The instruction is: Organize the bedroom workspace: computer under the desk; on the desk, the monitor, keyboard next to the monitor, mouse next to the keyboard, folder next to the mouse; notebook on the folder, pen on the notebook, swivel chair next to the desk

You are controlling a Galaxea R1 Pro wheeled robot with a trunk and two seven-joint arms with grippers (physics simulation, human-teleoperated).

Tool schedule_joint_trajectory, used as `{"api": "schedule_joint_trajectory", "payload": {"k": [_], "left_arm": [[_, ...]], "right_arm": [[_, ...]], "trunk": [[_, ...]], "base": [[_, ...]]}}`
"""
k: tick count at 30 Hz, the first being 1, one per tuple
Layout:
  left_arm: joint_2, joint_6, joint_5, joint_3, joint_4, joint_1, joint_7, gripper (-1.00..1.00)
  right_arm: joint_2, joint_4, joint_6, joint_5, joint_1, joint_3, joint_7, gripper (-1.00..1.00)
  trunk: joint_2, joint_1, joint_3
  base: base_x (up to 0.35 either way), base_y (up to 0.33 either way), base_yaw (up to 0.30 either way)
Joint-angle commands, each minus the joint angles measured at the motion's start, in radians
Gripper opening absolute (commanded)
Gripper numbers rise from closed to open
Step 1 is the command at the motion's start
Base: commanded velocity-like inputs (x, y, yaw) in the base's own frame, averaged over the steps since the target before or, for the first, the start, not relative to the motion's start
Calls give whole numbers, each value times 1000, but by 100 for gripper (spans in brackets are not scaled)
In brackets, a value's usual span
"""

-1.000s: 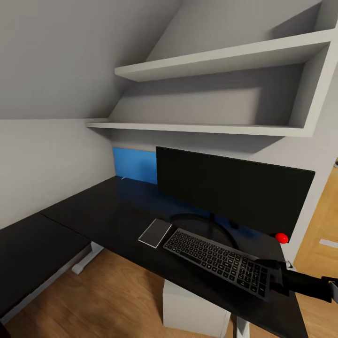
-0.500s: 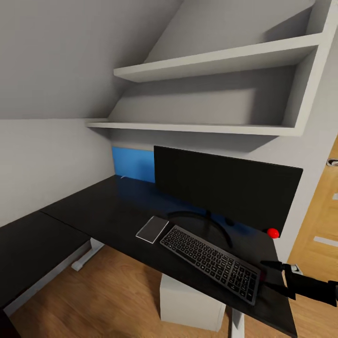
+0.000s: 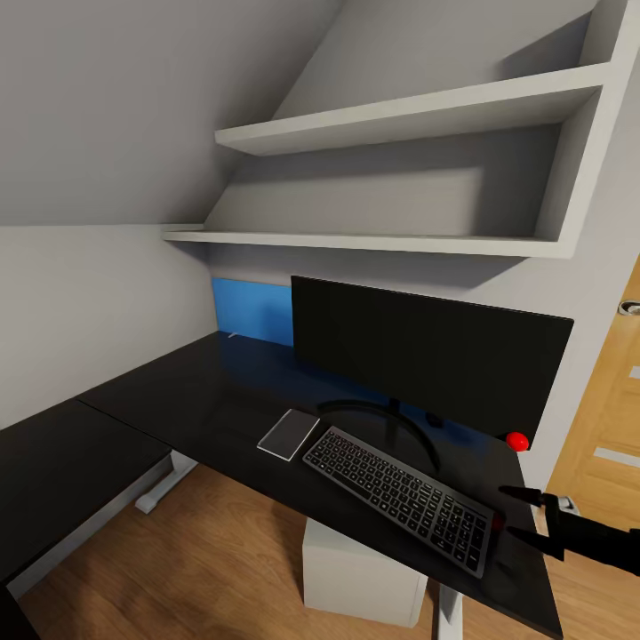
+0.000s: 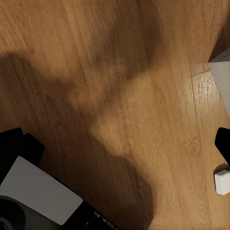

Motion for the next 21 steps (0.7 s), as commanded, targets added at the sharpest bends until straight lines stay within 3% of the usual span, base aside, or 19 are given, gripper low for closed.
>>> {"api": "schedule_joint_trajectory", "payload": {"k": [1,8,11,14,16,17,21], "left_arm": [[1,1,10,-8,-3,0,9,100],[-3,1,9,-9,-3,0,9,100],[-6,1,9,-13,-4,0,5,100],[-12,1,-1,-21,-6,0,2,100],[-16,1,-17,-28,-9,0,0,100],[-18,1,-25,-31,-10,0,-1,100],[-20,0,-34,-34,-12,0,-2,100]], "right_arm": [[1,-2,2,1,-1,0,4,100],[17,-164,-10,5,7,3,3,100],[70,-272,-9,9,14,4,-4,100],[96,-301,-10,11,15,6,-27,100],[124,-320,-11,12,16,8,-67,100],[151,-334,-11,12,16,9,-101,100],[196,-373,-12,13,16,8,-187,100]], "trunk": [[-1,0,-1],[-1,0,-1],[-1,0,-1],[-1,0,-1],[-1,0,-1],[-1,0,-1],[-1,0,-1]], "base": [[0,0,0],[0,0,0],[0,0,0],[0,0,0],[0,0,0],[0,0,0],[0,0,0]]}}
